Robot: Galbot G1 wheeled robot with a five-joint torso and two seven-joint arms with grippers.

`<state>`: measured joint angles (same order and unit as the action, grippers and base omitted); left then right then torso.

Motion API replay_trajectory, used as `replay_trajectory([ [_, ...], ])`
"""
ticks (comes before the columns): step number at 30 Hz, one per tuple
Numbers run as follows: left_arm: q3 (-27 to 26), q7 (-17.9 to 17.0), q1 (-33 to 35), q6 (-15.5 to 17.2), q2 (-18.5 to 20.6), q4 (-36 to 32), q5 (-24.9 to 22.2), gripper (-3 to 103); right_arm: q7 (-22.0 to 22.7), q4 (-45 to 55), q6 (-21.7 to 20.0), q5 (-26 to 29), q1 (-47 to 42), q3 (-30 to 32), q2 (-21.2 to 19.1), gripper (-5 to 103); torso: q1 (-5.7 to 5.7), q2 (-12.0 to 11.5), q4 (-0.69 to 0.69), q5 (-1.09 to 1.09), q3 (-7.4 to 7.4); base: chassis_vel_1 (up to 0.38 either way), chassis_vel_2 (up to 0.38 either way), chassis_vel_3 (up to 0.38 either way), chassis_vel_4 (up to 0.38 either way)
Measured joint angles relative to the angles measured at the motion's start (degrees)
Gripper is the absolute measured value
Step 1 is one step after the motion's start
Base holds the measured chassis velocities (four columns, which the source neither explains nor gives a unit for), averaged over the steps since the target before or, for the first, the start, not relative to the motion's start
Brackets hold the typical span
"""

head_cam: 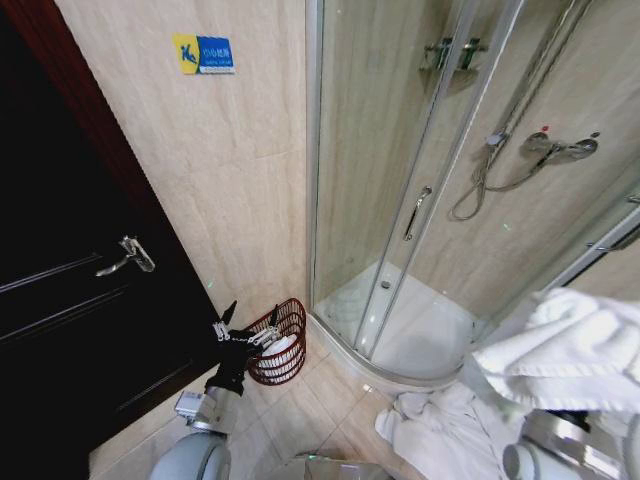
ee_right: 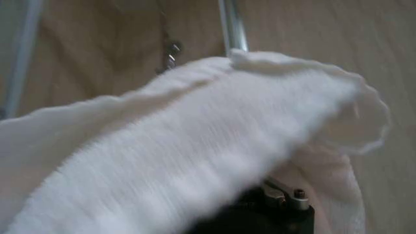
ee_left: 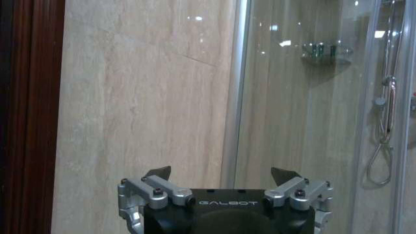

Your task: Discard the used towel into the hamper.

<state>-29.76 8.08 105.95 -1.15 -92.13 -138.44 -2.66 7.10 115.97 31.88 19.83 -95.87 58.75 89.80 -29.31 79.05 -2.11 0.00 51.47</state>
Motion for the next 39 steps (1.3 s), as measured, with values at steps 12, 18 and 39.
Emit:
replay_trajectory([
  [12, 0.0, 0.0, 0.0, 0.0, 0.0, 0.0, 0.0, 100, -8.7, -2.7, -14.9, 7.0, -1.3, -1.7, -2.0, 11, 0.00, 0.0, -0.01, -0.03, 0.00, 0.000, 0.000, 0.000, 0.000],
  [18, 0.0, 0.0, 0.0, 0.0, 0.0, 0.0, 0.0, 100, -12.5, -2.4, -15.2, 2.4, -0.9, -5.1, -0.7, 11, 0.00, 0.0, -0.02, 0.00, 0.00, 0.000, 0.000, 0.000, 0.000],
  [39, 0.0, 0.0, 0.0, 0.0, 0.0, 0.0, 0.0, 100, -18.5, 4.6, -3.6, -1.5, -1.9, -2.9, 0.2, 11, 0.00, 0.0, -0.01, -0.01, 0.00, 0.000, 0.000, 0.000, 0.000],
])
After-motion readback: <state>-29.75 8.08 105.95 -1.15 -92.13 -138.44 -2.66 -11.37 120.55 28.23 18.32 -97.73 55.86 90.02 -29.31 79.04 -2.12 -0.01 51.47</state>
